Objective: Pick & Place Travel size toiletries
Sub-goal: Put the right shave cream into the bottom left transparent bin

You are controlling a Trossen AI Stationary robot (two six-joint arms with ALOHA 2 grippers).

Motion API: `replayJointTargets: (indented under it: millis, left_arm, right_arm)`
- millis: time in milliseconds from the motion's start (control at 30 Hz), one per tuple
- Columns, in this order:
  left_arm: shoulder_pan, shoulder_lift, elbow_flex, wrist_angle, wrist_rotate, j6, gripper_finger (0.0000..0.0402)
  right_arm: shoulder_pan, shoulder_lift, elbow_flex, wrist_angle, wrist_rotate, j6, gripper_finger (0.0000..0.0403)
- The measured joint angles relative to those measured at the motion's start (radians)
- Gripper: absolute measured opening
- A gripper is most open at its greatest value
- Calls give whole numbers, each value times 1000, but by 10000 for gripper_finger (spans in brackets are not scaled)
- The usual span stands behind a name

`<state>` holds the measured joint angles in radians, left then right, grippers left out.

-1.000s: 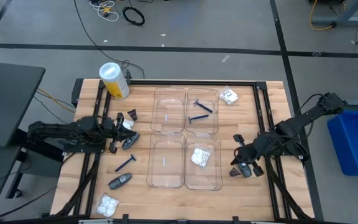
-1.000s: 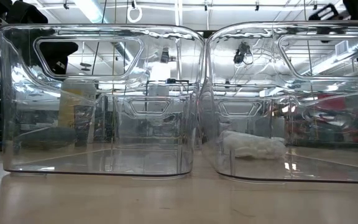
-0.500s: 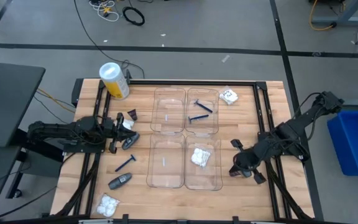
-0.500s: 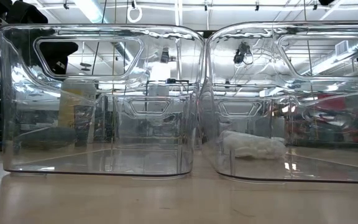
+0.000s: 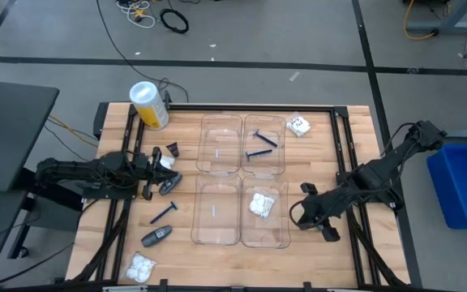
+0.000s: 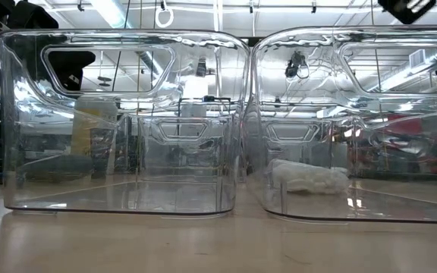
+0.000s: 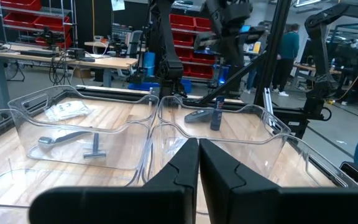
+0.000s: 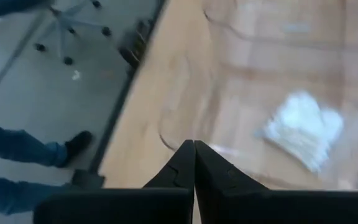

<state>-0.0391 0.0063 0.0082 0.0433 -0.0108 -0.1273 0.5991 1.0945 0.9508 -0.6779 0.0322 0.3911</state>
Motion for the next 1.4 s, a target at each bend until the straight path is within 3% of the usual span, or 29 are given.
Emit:
replayJointTargets:
  millis: [333, 800, 1400]
  left_arm:
    - [0, 0, 0, 0, 0, 0, 22]
    - [0, 0, 0, 0, 0, 0, 22]
    - [0, 0, 0, 0, 0, 0, 22]
  right_arm:
    - [-3, 45, 0, -266, 77, 194, 18]
    - [-3, 104, 0, -309, 17, 387, 31]
    - [15, 204, 0, -305, -10, 487, 227]
